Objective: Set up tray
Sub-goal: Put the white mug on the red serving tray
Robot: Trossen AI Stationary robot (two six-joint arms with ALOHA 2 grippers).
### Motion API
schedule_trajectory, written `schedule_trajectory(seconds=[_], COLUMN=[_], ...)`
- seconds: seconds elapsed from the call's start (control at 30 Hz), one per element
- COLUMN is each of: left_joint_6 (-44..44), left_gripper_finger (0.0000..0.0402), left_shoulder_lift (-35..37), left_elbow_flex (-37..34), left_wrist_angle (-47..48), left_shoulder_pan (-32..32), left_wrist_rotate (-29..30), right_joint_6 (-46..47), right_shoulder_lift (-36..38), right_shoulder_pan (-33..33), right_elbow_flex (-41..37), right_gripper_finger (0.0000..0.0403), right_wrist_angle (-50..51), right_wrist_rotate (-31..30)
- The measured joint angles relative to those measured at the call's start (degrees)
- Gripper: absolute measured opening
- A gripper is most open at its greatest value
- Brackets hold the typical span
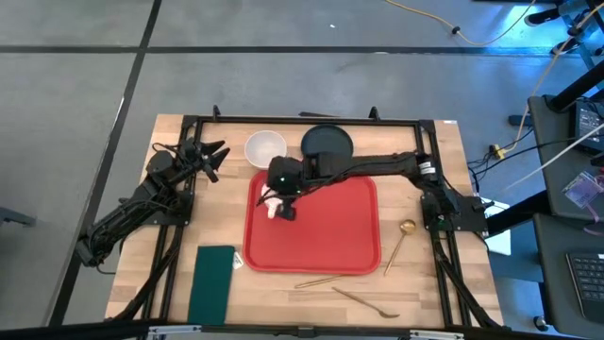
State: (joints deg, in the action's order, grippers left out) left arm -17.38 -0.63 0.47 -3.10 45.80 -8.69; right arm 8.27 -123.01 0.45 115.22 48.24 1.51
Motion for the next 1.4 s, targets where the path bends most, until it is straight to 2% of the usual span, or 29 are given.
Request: schedule_trajectory(seconds=[0.1,0.23,0.57,0.9,1.4], left_joint_6=[0.5,0.6,-0.7,-1.4,-3.0], left_gripper_finger=[0.0187,0.0187,0.0187,0.0187,0.0187], left_shoulder_lift=[0.0,0.0,0.0,0.0,0.0], left_elbow_flex=[0.0,0.0,0.0,0.0,0.0], left_wrist_angle=[0.0,0.3,0.3,0.3,0.4], left_shoulder_pan=[0.0,0.0,0.0,0.0,0.0], left_wrist_rotate=[0.0,0.0,0.0,-0.1,-0.4], right_joint_6=[0.0,-0.3,6.5,7.8,9.7], right_shoulder_lift=[-1.3,-2.1,-2.6,-4.3,-6.4], right_shoulder_pan=[1.1,1.9,2.2,0.9,-0.3], right_elbow_flex=[-1.3,-5.7,-14.7,-15.3,-15.3], right_gripper_finger=[0.0002,0.0001,0.0001,0.0000,0.0000], right_wrist_angle=[2.2,1.3,-15.4,-23.9,-37.6], right_wrist_rotate=[3.6,2.6,0.2,-2.2,-2.5])
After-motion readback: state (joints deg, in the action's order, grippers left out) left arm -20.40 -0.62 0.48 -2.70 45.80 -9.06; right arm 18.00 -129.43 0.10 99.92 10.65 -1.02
